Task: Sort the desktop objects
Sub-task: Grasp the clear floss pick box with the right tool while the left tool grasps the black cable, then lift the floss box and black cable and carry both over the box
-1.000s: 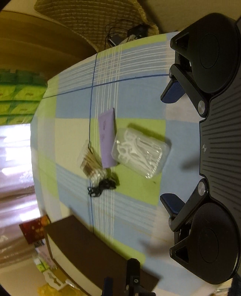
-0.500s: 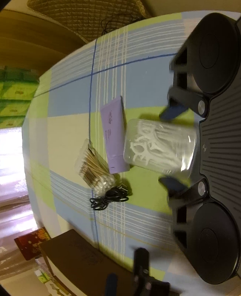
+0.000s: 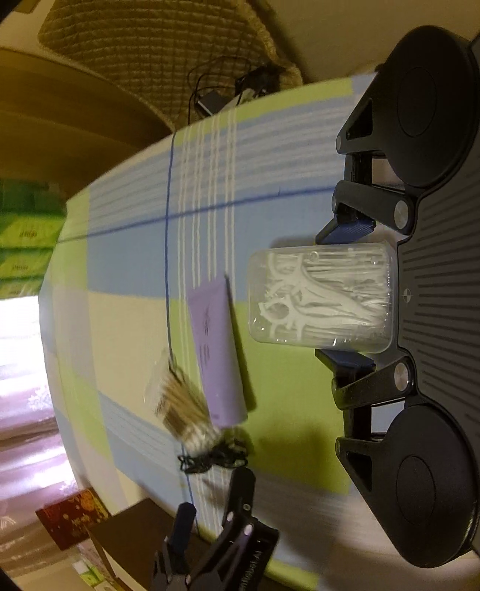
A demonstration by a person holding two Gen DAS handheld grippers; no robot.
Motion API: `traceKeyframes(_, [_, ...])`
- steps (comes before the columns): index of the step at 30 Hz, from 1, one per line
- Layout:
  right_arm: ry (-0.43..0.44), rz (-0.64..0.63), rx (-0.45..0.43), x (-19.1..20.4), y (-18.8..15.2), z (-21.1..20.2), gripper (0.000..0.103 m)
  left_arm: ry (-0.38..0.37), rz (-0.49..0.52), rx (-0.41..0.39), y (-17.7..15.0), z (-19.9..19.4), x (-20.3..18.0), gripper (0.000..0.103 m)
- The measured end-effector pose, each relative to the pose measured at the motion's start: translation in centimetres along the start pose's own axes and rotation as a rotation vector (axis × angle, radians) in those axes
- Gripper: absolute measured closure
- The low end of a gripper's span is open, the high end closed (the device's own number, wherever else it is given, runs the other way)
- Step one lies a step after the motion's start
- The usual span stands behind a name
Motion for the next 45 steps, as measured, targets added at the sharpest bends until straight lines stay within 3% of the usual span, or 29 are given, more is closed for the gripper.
traceKeyframes(9, [-0.002,-0.002,-0.002,-1.0,-0.1,-0.1,0.048,-0.104,0.09,-0.009,1.0,2.8,0.2,0.004])
traceKeyframes(18, [-0.02,-0.011,-0.003,-0.8,-0.1,0.0,0.048,-0.12,0.088,-0.007,0.7,3.9,0.4,0.007])
traceKeyframes(31, [-0.045,-0.065,-0.005,0.0,-0.4,0.1,0.048,-0.088,0.06,0.024,-1.5,1.9,-1.1,0.009])
traceKeyframes(45, [-0.011,-0.131,0.021,1.6,-2.6,-1.4,0.049,-0.022,-0.025,0.075,-5.9,-1.8,-3.7,0.009])
Point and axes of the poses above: each gripper's, at about its wrist camera, not at the fingertips, and z roughly the way its jaws point, x to its left, y to its top, the point moved 4 cm from there along z, roughly the way its jaws point, and after that the axes turned 6 degrees about -x, right-handed, at the moved point
